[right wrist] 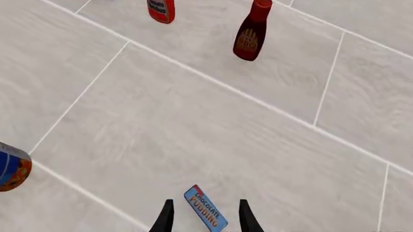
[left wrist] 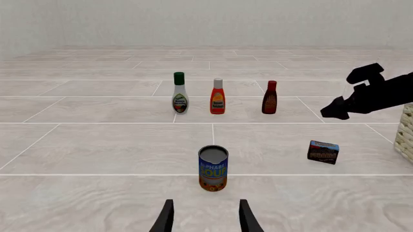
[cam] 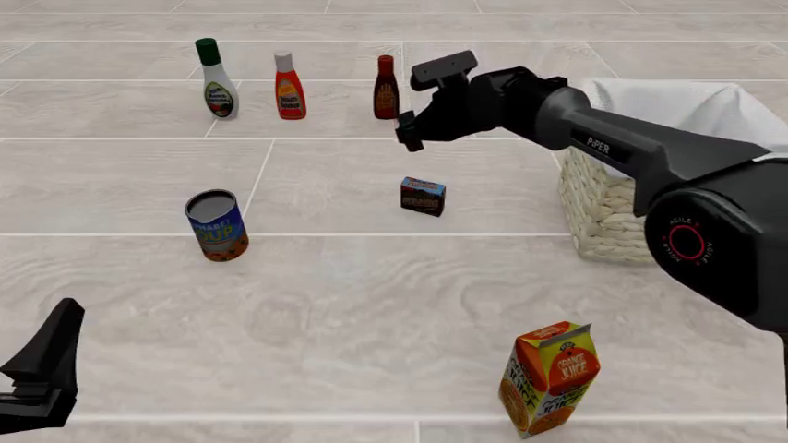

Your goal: Pick the chocolate pudding and place it in the basket.

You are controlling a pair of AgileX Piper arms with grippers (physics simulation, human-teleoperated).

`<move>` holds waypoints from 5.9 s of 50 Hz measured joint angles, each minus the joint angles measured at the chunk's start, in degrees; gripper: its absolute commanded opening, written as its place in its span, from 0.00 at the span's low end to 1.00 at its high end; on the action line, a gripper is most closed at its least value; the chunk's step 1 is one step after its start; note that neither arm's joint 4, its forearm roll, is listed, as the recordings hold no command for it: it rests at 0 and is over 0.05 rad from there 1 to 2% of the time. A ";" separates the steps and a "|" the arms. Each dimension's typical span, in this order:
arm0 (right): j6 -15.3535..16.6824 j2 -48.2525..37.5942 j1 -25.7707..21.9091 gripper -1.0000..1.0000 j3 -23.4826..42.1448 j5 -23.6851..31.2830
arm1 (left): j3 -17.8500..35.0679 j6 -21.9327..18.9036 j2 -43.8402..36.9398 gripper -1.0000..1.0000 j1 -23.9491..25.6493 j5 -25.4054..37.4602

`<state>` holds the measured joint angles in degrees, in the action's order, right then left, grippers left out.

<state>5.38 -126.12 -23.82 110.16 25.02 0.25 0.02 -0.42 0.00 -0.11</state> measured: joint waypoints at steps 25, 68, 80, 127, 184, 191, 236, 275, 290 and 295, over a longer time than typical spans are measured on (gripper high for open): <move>-0.75 -2.36 0.47 1.00 -1.19 -1.58 | 0.00 0.01 0.00 1.00 0.00 0.00; -1.70 -6.34 1.35 1.00 -1.71 -3.28 | 0.00 0.01 0.00 1.00 0.00 0.00; -2.11 -7.23 1.39 1.00 -2.36 -4.07 | 0.00 0.01 0.00 1.00 0.00 0.00; -3.22 -10.42 1.29 1.00 -4.28 -6.62 | 0.00 0.01 0.00 1.00 0.00 0.00; -3.47 -6.54 0.30 0.00 -9.02 -11.43 | 0.00 0.00 0.00 1.00 0.00 0.00; -3.85 -4.74 0.94 0.00 -9.14 -11.56 | 0.00 0.00 0.00 1.00 0.00 0.00; -5.58 10.19 3.85 0.00 -8.79 -7.75 | 0.00 0.00 0.00 1.00 0.00 0.00; -9.48 19.12 13.67 0.00 -5.39 0.69 | 0.00 0.01 0.00 1.00 0.00 0.00; -9.66 23.53 18.02 0.00 -4.46 4.32 | 0.00 0.00 0.00 1.00 0.00 0.00; -9.75 24.95 19.13 0.00 -4.91 5.02 | 0.00 0.00 0.00 1.00 0.00 0.00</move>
<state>-4.37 -101.17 -4.69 105.25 30.04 0.25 0.02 -0.42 0.00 -0.11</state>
